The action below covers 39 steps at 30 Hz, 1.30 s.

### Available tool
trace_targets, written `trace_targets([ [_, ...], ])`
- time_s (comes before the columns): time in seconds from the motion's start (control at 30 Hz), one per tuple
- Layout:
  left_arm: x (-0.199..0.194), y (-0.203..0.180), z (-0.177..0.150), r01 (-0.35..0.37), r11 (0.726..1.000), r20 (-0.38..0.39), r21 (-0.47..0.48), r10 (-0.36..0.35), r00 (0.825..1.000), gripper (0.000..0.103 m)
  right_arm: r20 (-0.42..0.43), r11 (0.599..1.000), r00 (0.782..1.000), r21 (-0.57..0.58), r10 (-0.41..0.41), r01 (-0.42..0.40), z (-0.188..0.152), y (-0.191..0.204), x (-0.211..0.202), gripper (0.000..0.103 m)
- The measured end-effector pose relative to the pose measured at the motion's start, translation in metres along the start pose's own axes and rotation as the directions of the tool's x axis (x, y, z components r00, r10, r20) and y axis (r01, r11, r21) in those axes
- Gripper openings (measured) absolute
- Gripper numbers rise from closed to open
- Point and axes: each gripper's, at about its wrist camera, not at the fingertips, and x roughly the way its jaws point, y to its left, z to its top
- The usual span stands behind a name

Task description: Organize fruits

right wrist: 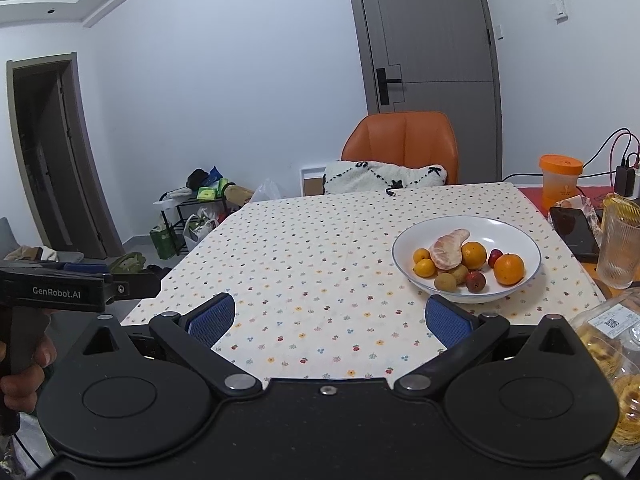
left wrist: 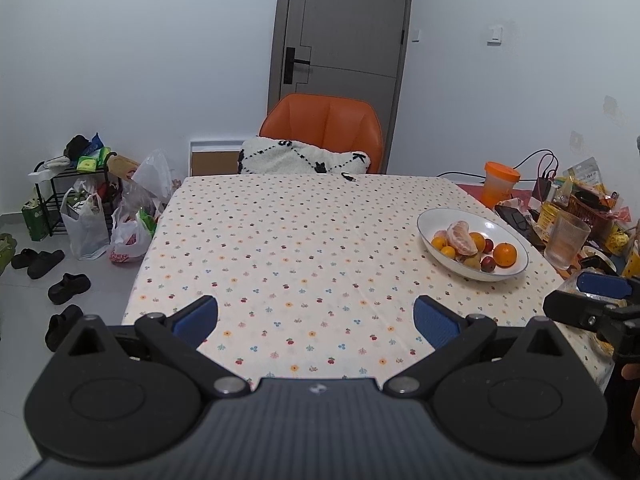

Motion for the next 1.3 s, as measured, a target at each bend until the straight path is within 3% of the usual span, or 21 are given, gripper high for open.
trace_targets([
  [1.3,-0.0031,-0.0012,-0.0016,-0.001,1.000,0.005,0.005,0.001,1.000,0.103,-0.013,1.000,1.000,0.011,-0.004,0.004,-0.0008,-0.0034,0.0017,0.103],
])
